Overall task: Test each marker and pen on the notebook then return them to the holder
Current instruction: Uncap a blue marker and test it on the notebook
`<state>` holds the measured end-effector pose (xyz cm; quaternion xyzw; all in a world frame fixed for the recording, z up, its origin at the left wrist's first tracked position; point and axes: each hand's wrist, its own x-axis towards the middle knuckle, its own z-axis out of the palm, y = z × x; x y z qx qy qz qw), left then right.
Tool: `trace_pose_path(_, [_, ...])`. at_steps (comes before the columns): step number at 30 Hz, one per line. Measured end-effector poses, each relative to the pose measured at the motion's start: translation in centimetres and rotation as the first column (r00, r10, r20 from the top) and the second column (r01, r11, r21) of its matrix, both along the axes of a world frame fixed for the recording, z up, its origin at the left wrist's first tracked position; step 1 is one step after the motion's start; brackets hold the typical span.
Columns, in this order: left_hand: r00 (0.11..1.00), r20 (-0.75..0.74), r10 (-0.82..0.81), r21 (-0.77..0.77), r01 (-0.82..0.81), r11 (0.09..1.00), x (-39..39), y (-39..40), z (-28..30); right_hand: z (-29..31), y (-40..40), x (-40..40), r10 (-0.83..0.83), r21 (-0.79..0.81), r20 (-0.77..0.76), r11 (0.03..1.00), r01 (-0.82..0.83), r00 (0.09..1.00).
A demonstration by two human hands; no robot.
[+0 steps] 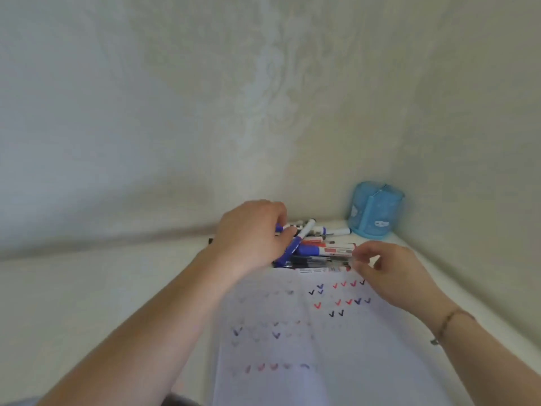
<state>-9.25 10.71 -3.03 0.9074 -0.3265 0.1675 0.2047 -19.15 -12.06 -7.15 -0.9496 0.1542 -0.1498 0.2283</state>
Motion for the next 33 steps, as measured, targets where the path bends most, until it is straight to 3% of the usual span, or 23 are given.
trace_pose_path(4, [0.992, 0.046, 0.117, 0.269, -0.125, 0.955, 1.2, -4.4, -4.5, -1.6, -0.2, -0.4, -0.032, -0.028, 0.067, 0.999, 0.033, 0.997])
trace_pose_path(10, [0.99, 0.071, 0.121, 0.263, -0.136, 0.955, 2.1, -4.5, -5.8, -1.7, 0.4, -2.0, 0.102, -0.14, 0.189, 0.987, -0.076, 0.977])
trace_pose_path(13, [0.984, 0.14, 0.11, 0.119, -0.127, 0.985, 2.1, -3.9, -5.3, -1.4, 0.7, -2.2, 0.126, -0.128, 0.206, 0.987, -0.101, 0.97])
trace_pose_path(14, [0.986, 0.146, 0.074, 0.018, -0.077, 0.997, 2.0, -3.7, -5.2, -1.4, 0.8, -2.2, 0.133, -0.066, 0.217, 0.99, -0.122, 0.967])
trace_pose_path(16, [0.993, 0.056, -0.099, -0.214, 0.109, 0.971, 1.6, -3.7, -4.9, -1.2, 1.1, -2.0, 0.127, 0.206, 0.266, 0.961, -0.185, 0.956])
trace_pose_path(18, [0.937, -0.082, -0.34, -0.382, 0.286, 0.879, 0.6, -3.9, -4.6, -0.8, 1.4, -1.8, 0.096, 0.487, 0.329, 0.835, -0.256, 0.939])
trace_pose_path(21, [0.856, -0.125, -0.502, -0.342, 0.437, 0.832, -0.6, -4.2, -5.0, -0.5, 1.2, -1.9, 0.018, 0.73, 0.427, 0.583, -0.357, 0.904])
trace_pose_path(23, [0.841, -0.166, -0.516, -0.351, 0.438, 0.828, -0.7, -4.4, -5.2, -0.3, 0.8, -2.0, -0.005, 0.767, 0.457, 0.509, -0.391, 0.889])
trace_pose_path(26, [0.849, -0.12, -0.515, -0.368, 0.443, 0.817, -0.6, -4.4, -5.4, -0.1, 0.7, -2.1, -0.007, 0.769, 0.466, 0.498, -0.401, 0.885])
trace_pose_path(31, [0.854, 0.011, -0.521, -0.228, 0.509, 0.83, -0.9, -4.5, -5.9, -0.4, 1.3, -2.1, 0.016, 0.789, 0.464, 0.447, -0.422, 0.886])
trace_pose_path(33, [0.84, 0.024, -0.542, -0.177, 0.537, 0.825, -1.1, -4.7, -6.3, -0.5, 1.5, -2.1, 0.058, 0.775, 0.433, 0.486, -0.404, 0.899])
